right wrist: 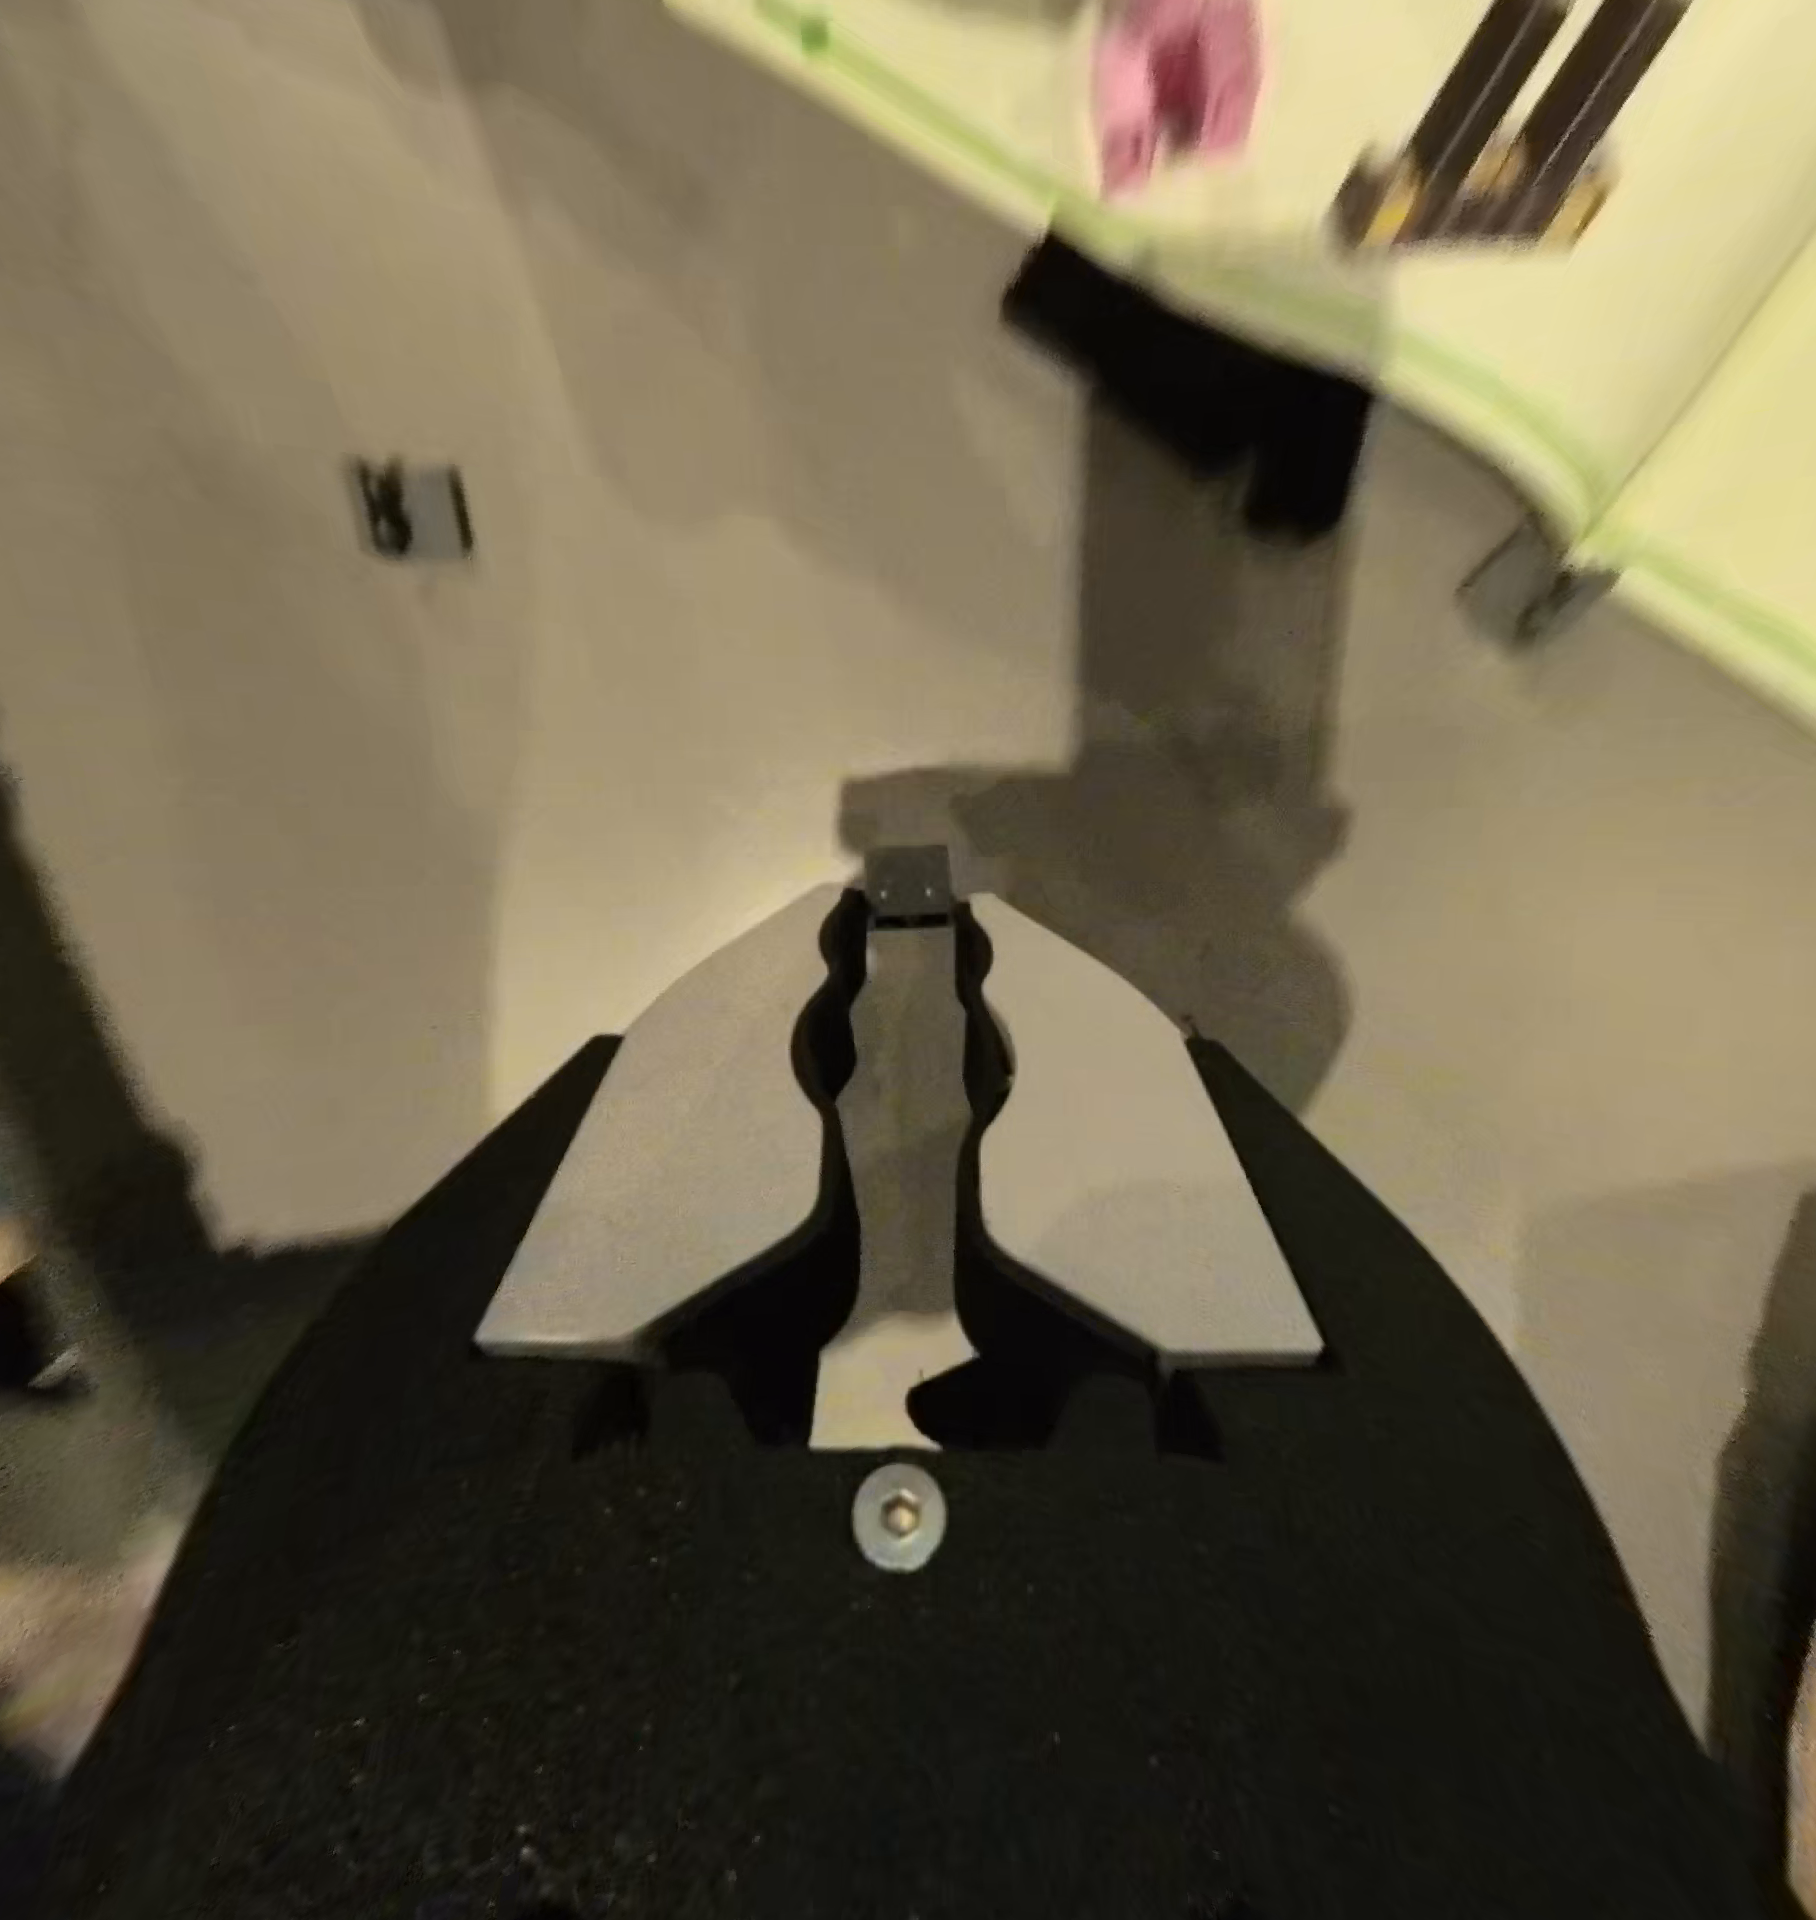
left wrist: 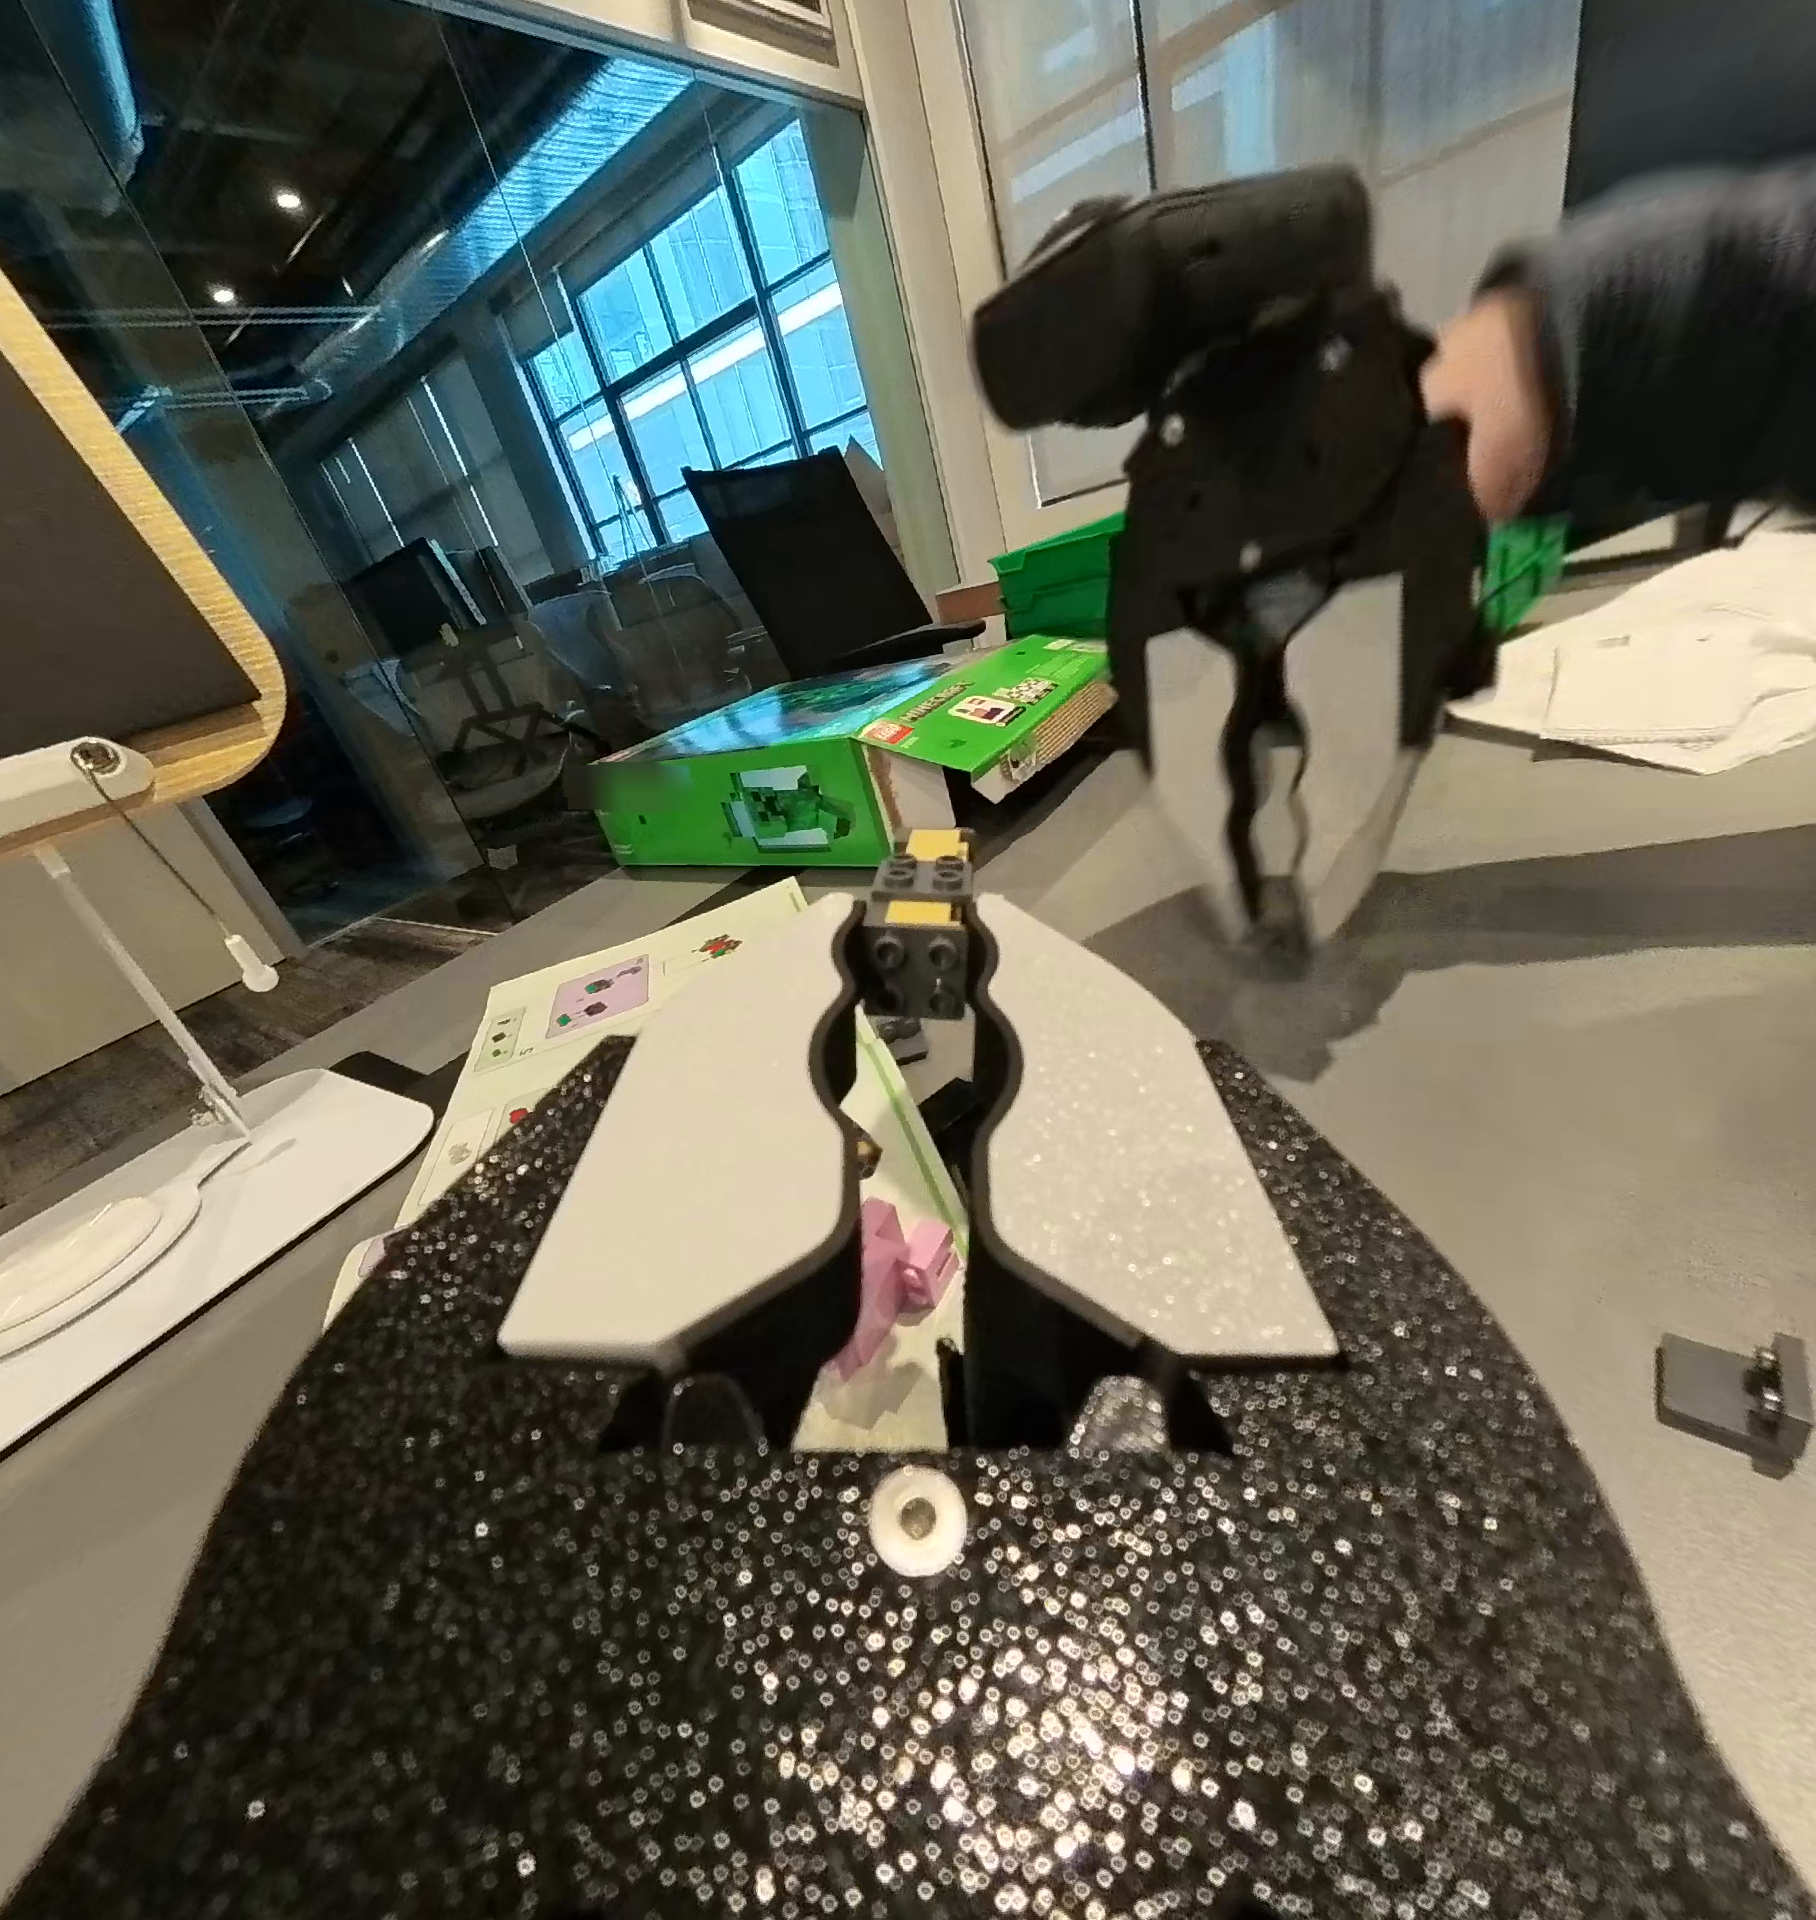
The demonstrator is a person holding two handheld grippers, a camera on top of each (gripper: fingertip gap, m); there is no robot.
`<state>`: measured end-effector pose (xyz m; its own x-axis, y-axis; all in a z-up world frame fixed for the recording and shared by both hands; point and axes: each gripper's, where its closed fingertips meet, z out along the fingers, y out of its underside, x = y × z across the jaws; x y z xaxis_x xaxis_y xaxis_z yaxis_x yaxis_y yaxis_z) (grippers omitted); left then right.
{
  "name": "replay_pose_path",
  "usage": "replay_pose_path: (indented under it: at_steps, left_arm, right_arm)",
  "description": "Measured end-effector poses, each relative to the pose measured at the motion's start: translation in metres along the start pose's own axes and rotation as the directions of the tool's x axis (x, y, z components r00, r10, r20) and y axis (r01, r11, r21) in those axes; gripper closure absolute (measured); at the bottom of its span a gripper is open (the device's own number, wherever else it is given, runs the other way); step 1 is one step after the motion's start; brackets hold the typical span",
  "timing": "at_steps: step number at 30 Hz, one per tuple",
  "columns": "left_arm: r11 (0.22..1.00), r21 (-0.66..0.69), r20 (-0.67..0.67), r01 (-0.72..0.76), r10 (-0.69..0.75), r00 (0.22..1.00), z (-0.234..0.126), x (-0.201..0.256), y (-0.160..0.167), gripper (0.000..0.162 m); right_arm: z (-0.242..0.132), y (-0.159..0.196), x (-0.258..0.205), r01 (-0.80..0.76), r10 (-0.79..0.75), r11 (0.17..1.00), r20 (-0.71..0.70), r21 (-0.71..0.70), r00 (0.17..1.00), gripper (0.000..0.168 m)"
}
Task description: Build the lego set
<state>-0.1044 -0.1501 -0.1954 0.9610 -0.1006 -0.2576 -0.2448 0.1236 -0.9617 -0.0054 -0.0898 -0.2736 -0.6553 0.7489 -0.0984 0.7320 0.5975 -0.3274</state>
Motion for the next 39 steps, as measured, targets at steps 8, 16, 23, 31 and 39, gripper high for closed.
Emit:
replay_pose_path:
  at_steps: [8, 16, 23, 31, 39]
  left_arm:
    - [1.0, 0.006, 0.008, 0.0, 0.0, 1.0, -0.001, -0.001, -0.001, 0.145]
    - [1.0, 0.01, 0.02, -0.007, 0.007, 1.0, -0.002, -0.004, -0.002, 0.145]
    - [1.0, 0.01, 0.019, -0.018, 0.017, 1.0, -0.002, -0.003, -0.003, 0.145]
    - [0.998, 0.009, 0.009, -0.061, 0.061, 0.998, 0.0, 0.003, -0.004, 0.145]
    - [0.99, -0.006, -0.044, -0.137, 0.137, 0.99, 0.005, 0.02, -0.002, 0.145]
  right_arm:
    - [-0.035, 0.097, -0.034, -0.279, 0.429, 0.624, 0.022, -0.73, 0.903, 0.152]
    - [-0.022, 0.11, -0.035, -0.263, 0.436, 0.437, -0.053, -0.86, 0.898, 0.152]
    - [-0.008, 0.1, -0.031, -0.312, 0.425, 0.49, -0.089, -0.814, 0.901, 0.126]
    - [-0.03, 0.07, -0.009, -0.454, 0.437, 0.89, -0.218, -0.032, 0.873, 0.133]
    - [-0.015, 0.095, -0.031, -0.341, 0.468, 0.863, -0.336, 0.372, 0.817, 0.134]
